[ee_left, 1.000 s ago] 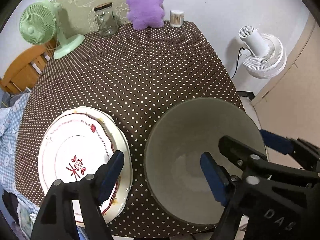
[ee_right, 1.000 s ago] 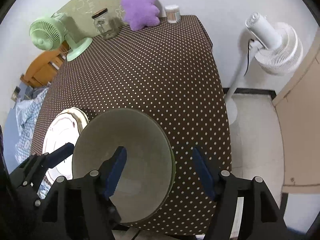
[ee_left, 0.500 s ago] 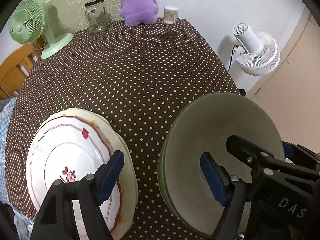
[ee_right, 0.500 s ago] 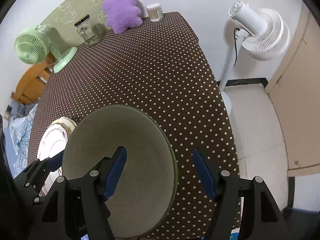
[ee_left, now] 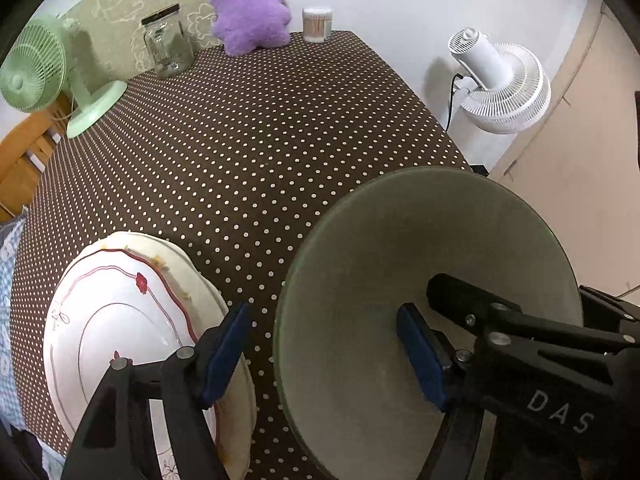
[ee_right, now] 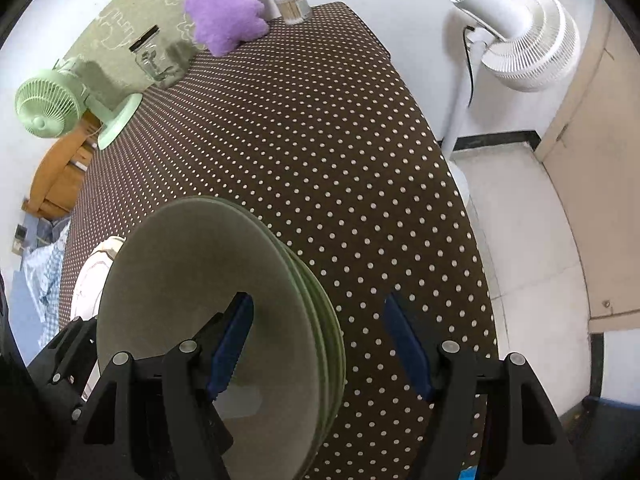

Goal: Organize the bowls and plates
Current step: 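Carry the nested bowls with the right gripper over the red-rimmed plate stack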

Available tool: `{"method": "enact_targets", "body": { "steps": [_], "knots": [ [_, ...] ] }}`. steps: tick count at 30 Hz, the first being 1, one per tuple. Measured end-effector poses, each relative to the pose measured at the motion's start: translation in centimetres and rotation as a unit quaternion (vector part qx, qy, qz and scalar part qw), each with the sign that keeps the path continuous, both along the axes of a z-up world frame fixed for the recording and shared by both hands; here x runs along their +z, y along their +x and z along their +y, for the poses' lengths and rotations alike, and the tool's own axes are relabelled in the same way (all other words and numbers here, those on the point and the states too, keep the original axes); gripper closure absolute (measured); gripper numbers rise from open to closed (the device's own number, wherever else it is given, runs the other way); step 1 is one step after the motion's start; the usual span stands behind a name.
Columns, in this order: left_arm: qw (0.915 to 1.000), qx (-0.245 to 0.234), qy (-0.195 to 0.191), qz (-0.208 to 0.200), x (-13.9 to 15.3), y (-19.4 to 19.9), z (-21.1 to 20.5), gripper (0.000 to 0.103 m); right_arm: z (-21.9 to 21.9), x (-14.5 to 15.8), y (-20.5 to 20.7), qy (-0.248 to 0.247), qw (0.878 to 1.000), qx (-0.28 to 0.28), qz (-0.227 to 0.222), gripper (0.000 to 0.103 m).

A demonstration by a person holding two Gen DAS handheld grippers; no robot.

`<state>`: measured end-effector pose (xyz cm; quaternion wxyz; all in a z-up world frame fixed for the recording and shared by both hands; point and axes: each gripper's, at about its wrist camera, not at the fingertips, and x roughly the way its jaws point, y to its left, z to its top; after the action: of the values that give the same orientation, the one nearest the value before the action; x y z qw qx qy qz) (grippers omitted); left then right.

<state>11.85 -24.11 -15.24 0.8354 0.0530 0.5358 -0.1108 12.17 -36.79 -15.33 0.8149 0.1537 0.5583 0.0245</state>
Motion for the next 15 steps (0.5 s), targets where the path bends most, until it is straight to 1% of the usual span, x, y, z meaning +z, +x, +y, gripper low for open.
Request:
{"method": "enact_targets", "body": {
  "steps": [6,7,8,10,11,12,13,15],
  "knots": [
    [0.9999,-0.007,-0.006,0.007,0.0,-0.3,0.2,0.029,0.1,-0.5,0.1,0.001,1.000,0.010,0.007,0.034],
    [0.9999,-0.009,-0.008,0.007,0.0,-0.3,0.3,0.031,0.2,-0.5,0.2,0.000,1.000,0.012,0.006,0.034],
    [0.9998,-0.011,-0.011,0.008,0.0,-0.5,0.2,0.032,0.2,-0.4,0.2,0.000,1.000,0.013,0.004,0.037],
    [0.9997,-0.015,-0.016,0.008,0.1,-0.5,0.1,0.039,0.3,-0.3,0.2,0.005,1.000,0.016,0.003,0.042],
    [0.9997,-0.017,-0.017,0.007,0.1,-0.5,-0.1,0.041,0.5,-0.2,0.1,0.008,1.000,0.017,0.002,0.048],
    [0.9995,-0.023,-0.022,0.007,0.2,-0.6,-0.3,0.048,0.7,-0.1,0.1,0.010,1.000,0.019,0.001,0.057],
    [0.9996,-0.021,-0.020,0.006,0.3,-0.6,-0.3,0.048,1.1,0.1,0.1,0.005,1.000,0.027,-0.003,0.058],
    [0.9995,-0.023,-0.020,0.006,0.3,-0.6,-0.4,0.049,1.3,0.2,0.1,-0.001,1.000,0.026,-0.003,0.057]
  ]
}}
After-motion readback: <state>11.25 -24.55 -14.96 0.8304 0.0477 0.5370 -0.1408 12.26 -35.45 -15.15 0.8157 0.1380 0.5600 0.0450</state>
